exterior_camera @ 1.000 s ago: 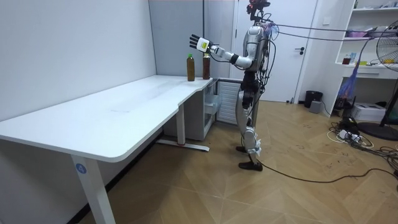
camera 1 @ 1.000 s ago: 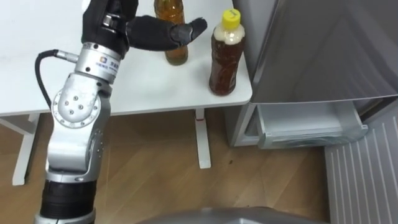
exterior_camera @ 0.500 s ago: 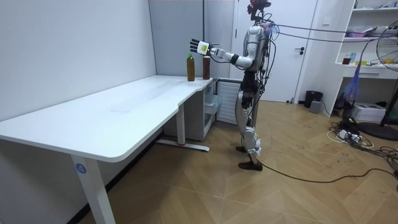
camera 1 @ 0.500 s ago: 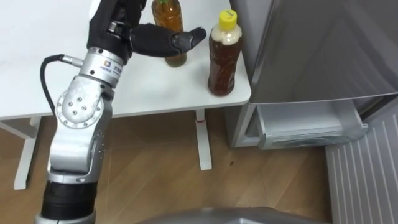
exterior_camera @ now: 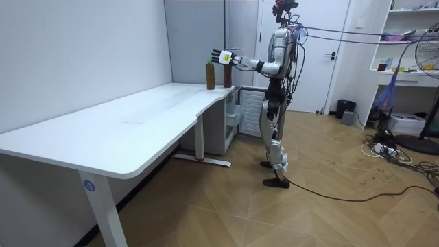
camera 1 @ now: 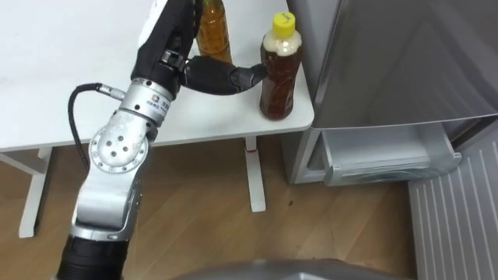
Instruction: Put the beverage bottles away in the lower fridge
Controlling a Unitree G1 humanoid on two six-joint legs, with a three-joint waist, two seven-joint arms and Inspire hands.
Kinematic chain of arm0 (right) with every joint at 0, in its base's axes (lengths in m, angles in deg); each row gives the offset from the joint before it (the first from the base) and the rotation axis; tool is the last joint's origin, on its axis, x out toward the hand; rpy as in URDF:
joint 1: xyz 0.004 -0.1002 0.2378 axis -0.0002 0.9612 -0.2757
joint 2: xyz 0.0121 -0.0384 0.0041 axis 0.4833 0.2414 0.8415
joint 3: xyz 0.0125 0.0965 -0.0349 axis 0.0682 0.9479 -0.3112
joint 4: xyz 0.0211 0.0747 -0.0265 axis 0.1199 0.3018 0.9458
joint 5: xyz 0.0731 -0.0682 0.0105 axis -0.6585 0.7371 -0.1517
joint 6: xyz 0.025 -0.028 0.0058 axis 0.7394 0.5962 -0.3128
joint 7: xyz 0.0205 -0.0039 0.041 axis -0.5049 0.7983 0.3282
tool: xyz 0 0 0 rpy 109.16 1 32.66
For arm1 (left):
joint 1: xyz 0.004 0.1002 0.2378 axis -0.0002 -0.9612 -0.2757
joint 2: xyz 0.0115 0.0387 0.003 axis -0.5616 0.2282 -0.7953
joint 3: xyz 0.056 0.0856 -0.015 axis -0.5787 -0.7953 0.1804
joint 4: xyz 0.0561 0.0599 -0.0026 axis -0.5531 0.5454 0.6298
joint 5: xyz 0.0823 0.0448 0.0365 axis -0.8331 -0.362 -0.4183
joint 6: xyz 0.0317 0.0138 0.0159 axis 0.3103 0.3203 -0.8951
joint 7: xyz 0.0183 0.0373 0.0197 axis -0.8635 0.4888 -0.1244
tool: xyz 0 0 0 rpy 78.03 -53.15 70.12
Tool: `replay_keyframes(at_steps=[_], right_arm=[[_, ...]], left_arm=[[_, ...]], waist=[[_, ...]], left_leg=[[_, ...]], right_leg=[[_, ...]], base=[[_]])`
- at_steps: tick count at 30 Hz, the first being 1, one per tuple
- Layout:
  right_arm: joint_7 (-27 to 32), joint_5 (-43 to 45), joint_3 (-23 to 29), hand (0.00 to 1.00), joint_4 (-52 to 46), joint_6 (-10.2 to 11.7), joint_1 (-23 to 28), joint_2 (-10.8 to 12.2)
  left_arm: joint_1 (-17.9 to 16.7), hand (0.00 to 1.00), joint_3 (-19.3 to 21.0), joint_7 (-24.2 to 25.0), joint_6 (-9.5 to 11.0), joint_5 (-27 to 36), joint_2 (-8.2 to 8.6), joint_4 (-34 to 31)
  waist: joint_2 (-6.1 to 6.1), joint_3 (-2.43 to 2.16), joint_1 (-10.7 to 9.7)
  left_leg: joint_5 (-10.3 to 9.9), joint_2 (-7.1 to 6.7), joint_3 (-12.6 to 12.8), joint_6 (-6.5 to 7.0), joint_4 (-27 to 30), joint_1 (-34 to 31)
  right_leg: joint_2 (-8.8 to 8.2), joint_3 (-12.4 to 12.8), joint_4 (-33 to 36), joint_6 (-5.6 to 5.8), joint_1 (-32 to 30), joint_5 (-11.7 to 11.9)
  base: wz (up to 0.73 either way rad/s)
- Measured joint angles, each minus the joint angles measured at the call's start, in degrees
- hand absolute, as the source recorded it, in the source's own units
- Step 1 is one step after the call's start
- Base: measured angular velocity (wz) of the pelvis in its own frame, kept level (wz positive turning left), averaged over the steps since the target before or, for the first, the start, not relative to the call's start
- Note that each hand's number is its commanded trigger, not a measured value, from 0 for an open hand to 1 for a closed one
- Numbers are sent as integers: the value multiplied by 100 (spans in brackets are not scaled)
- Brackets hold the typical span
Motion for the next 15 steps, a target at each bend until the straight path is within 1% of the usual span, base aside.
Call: replay_keyframes(at_steps=[5,9,15], right_arm=[[19,-13,-212,0,7,9,-5,3],[13,-48,-211,0,40,1,-3,4],[20,-47,-210,0,48,-12,-2,4]], left_arm=[[-2,0,-36,-19,-3,-187,-7,31],[-2,0,-98,-12,10,-247,-7,32],[-17,0,-99,20,8,-219,-7,50]], waist=[[-2,-4,19],[12,-14,33],[21,-20,45]], left_leg=[[0,0,2,0,5,-25],[0,-1,-14,0,22,-46],[0,1,3,0,15,-32]], right_leg=[[-1,-8,-6,0,-17,0],[-3,-59,-18,0,-17,0],[-3,-48,-13,-1,-12,1]], base=[[0],[0],[0]])
